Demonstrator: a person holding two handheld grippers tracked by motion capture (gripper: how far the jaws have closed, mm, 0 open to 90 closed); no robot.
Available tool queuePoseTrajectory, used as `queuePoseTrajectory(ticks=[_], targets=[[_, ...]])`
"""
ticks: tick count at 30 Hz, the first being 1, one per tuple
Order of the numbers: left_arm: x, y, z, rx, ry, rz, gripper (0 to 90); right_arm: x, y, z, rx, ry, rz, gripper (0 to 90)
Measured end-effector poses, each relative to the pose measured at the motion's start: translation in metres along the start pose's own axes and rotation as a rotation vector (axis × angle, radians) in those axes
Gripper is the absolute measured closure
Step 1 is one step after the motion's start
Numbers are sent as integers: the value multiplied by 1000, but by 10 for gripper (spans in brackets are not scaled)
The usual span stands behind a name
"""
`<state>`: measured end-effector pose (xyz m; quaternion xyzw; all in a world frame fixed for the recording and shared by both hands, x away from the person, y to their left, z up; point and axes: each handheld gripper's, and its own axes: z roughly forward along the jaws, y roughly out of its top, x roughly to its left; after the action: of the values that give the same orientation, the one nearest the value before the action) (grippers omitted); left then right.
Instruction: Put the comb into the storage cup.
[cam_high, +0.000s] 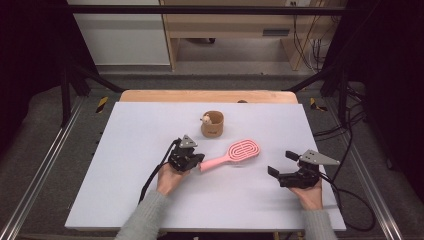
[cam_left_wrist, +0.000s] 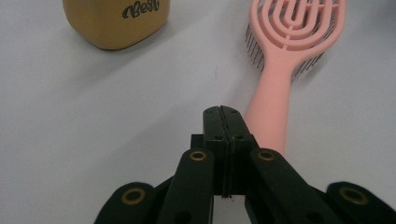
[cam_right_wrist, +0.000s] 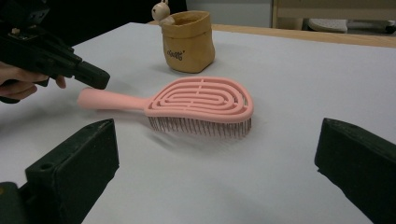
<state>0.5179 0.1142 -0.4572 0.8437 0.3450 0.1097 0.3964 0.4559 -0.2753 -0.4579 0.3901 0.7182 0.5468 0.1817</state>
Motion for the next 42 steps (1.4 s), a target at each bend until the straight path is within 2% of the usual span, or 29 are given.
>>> queuePoseTrajectory(ticks=[21, 29, 30, 31, 32, 37, 41, 42], targets=[[-17, -5, -2, 27, -46, 43, 898, 0, 0, -1, -2, 0, 4, 3], [-18, -4, -4, 17, -27, 47, 896, 0, 0, -1, -6, -3, 3, 3], [-17, -2, -8, -3, -20, 41, 895, 0, 0, -1, -5, -4, 4, 3], [-17, -2, -8, -3, -20, 41, 881, 0, 0, -1, -5, -4, 4, 3], [-15, 1, -13, -26, -20, 27, 835, 0, 1, -1, -3, -1, 5, 3], [-15, 9, -24, -73, -21, 5, 649, 0, 1, -1, -6, -3, 5, 3], [-16, 14, -29, -83, -29, -3, 468, 0, 1, -1, -6, -3, 4, 3], [-17, 15, -29, -86, -25, 0, 468, 0, 1, -1, -6, -3, 4, 3]])
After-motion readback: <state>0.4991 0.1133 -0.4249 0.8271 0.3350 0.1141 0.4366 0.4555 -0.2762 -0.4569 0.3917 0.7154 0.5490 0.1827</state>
